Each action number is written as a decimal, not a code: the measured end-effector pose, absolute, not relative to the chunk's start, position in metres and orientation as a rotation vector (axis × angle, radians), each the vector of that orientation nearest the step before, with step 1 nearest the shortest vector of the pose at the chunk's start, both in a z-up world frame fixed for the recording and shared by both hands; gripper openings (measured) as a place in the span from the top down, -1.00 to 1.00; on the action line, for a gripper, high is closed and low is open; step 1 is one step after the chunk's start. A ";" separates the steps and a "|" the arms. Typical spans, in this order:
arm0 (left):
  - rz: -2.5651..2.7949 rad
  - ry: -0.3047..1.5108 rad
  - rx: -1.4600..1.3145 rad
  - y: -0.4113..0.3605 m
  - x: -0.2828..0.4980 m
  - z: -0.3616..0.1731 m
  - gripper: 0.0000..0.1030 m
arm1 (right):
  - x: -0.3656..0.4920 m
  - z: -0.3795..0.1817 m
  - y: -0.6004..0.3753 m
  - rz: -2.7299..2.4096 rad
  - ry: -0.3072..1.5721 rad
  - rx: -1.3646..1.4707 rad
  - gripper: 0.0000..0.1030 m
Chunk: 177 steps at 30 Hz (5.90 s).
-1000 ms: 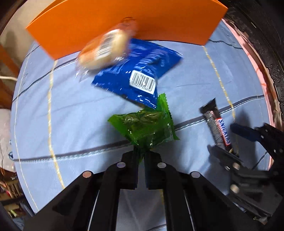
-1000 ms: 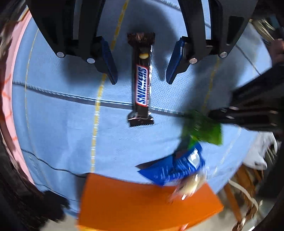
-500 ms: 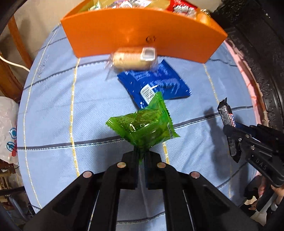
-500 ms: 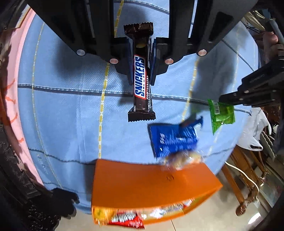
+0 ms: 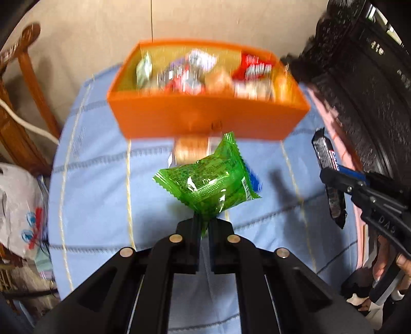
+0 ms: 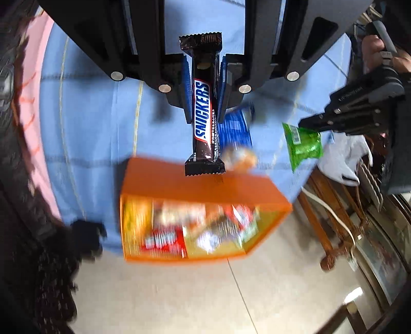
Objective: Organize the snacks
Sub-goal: 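Drop the green candy and Snickers bar into the orange box, then grasp the wrapped bread roll with left tool while right tool grasps blue biscuit bag, then carry the bread roll and blue bag into the orange box and release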
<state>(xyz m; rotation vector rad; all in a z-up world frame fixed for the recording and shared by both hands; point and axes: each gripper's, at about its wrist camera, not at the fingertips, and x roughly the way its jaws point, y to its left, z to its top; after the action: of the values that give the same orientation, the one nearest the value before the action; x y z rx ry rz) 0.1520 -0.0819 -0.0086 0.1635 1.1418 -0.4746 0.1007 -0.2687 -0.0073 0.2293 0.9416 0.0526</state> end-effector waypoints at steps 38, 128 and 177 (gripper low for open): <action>-0.179 1.093 0.174 -0.095 0.259 -0.021 -0.91 | 0.144 -0.039 -0.294 -0.034 0.946 0.364 -0.34; -0.151 1.270 0.085 -0.032 0.216 -0.066 -0.36 | 0.186 -0.113 -0.222 0.115 1.169 0.033 0.01; -0.240 1.248 0.126 -0.062 0.210 -0.051 -0.38 | 0.127 -0.051 -0.256 0.080 1.061 0.166 -0.33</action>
<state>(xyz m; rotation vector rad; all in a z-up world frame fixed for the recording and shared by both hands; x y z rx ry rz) 0.2095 -0.0624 -0.0509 0.1256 1.2476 -0.2403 0.1273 -0.2563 -0.0509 0.1656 1.0613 0.0802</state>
